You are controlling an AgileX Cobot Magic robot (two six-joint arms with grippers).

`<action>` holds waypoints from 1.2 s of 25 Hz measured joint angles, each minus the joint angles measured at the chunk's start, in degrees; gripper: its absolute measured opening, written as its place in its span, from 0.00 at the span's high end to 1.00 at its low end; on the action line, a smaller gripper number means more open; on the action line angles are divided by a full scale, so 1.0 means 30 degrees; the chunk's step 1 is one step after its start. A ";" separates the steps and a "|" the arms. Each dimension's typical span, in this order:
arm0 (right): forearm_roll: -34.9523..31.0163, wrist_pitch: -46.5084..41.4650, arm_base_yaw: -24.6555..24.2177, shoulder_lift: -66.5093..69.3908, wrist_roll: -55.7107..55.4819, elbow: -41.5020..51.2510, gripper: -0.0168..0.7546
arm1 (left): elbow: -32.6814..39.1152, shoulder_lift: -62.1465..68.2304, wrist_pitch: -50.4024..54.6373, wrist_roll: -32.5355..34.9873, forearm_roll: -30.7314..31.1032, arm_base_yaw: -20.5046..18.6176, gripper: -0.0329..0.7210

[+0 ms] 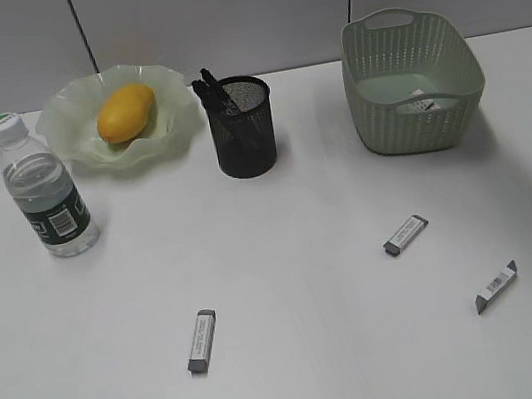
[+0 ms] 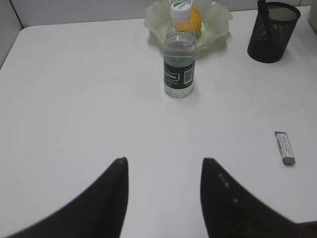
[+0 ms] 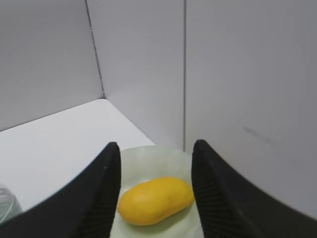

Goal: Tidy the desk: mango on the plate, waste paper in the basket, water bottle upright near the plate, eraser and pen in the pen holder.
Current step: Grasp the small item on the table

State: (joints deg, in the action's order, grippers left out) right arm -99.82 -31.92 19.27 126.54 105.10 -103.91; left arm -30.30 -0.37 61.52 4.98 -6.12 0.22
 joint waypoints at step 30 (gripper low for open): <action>-0.1621 2.7598 -0.0477 -0.4571 1.1539 0.0040 0.49 | 0.0000 0.0000 0.0000 0.0000 0.0000 0.0000 0.47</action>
State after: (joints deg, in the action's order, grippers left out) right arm -104.69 50.87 17.84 112.83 139.72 -103.79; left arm -30.30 -0.37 61.52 4.98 -6.12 0.22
